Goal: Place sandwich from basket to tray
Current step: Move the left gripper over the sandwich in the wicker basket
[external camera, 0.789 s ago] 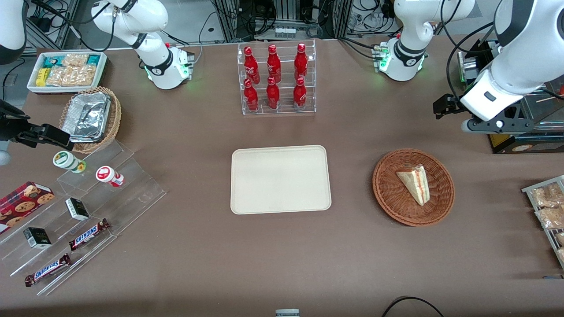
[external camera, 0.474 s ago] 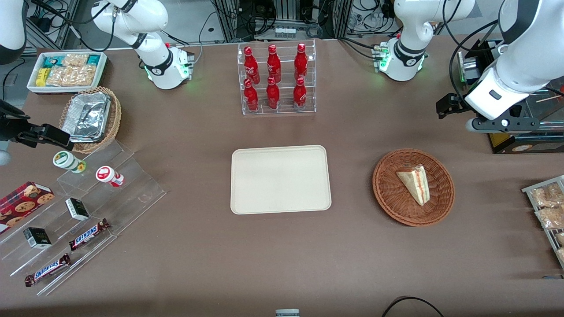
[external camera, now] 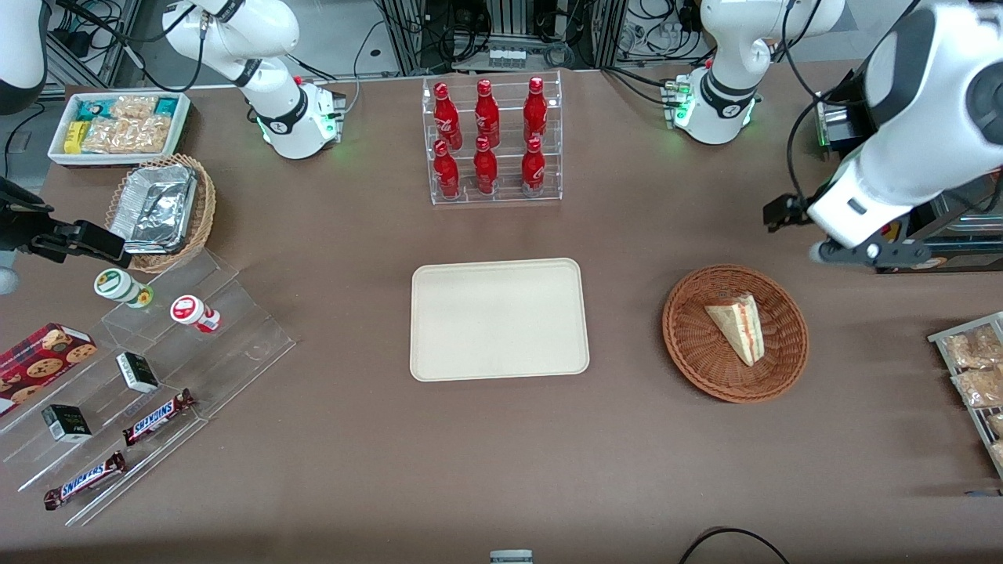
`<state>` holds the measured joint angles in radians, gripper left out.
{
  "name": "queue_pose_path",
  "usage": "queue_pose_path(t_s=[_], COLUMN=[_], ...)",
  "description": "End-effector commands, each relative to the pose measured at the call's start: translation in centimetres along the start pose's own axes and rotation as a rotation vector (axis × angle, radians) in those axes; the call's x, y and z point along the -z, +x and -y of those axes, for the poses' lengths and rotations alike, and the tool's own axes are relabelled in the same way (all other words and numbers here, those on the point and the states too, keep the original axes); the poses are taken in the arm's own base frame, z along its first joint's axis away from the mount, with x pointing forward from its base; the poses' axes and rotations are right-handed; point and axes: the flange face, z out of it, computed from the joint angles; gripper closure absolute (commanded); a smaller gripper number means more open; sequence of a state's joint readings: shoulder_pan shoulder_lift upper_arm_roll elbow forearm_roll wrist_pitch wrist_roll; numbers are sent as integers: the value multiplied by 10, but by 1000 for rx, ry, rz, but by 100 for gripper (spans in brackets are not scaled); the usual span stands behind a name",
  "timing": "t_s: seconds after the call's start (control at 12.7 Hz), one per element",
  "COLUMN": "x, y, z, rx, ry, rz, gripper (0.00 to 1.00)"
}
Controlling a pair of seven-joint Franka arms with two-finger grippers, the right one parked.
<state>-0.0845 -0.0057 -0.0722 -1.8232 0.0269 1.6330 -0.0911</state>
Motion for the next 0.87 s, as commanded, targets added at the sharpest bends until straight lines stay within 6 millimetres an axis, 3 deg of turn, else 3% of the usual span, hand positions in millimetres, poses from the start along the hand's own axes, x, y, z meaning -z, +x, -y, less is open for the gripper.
queue_pose_path(t_s=[0.0, 0.47, 0.79], x=[-35, -125, -160], y=[8, 21, 25], z=[-6, -6, -6], rx=[-20, -15, -15], ry=[-15, -25, -28], rz=[-13, -98, -132], gripper=[0, 0, 0])
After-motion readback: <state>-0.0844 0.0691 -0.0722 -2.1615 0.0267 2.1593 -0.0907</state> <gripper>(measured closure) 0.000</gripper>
